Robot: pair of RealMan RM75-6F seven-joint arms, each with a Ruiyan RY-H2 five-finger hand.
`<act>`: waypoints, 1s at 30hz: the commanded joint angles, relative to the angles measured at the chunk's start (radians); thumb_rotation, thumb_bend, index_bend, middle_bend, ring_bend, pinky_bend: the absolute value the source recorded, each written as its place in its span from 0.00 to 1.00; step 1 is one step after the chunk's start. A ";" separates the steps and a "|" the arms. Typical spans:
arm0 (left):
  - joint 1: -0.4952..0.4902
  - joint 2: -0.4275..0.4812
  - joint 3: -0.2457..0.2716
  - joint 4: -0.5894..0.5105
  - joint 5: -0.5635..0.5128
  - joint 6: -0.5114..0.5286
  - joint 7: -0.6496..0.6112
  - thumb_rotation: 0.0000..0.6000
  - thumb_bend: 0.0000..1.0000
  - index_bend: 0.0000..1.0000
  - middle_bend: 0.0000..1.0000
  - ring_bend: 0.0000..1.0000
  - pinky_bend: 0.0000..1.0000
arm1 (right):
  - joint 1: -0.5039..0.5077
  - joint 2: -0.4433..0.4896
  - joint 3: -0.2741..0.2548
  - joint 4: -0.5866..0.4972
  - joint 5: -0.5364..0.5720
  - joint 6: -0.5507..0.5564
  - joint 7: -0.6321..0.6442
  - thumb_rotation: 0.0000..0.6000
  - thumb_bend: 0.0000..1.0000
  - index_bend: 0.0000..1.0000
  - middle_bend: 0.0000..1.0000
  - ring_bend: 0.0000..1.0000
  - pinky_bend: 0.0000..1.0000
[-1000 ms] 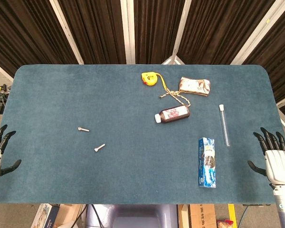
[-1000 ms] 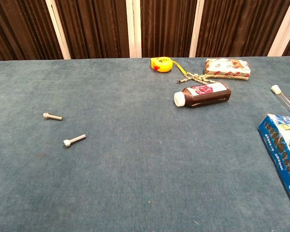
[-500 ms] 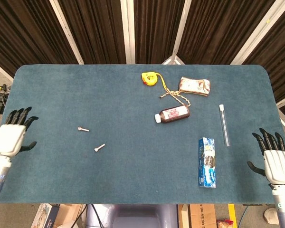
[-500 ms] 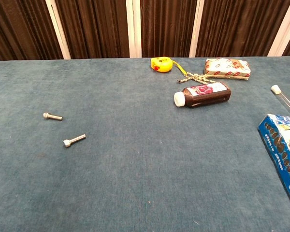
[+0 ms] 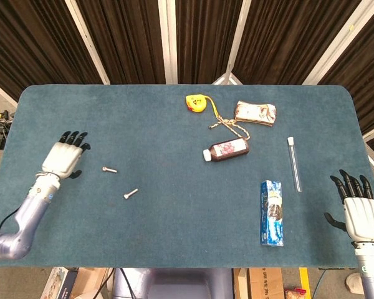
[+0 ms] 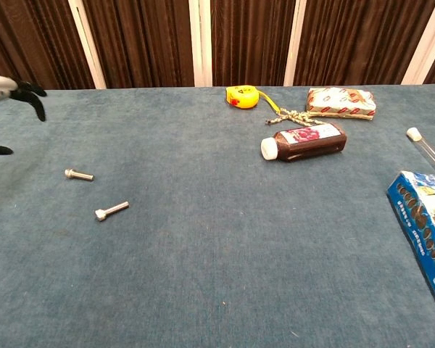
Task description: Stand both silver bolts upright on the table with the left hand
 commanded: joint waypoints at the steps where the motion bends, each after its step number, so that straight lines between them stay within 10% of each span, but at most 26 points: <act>1: -0.026 -0.048 0.012 0.046 0.003 -0.013 -0.016 1.00 0.37 0.31 0.05 0.00 0.00 | 0.001 -0.003 0.000 0.003 0.004 -0.004 -0.006 1.00 0.17 0.16 0.08 0.12 0.00; 30: -0.071 -0.294 0.076 0.193 0.037 0.105 0.062 1.00 0.43 0.44 0.09 0.00 0.00 | 0.003 -0.006 0.005 0.024 0.024 -0.022 0.018 1.00 0.17 0.16 0.08 0.12 0.00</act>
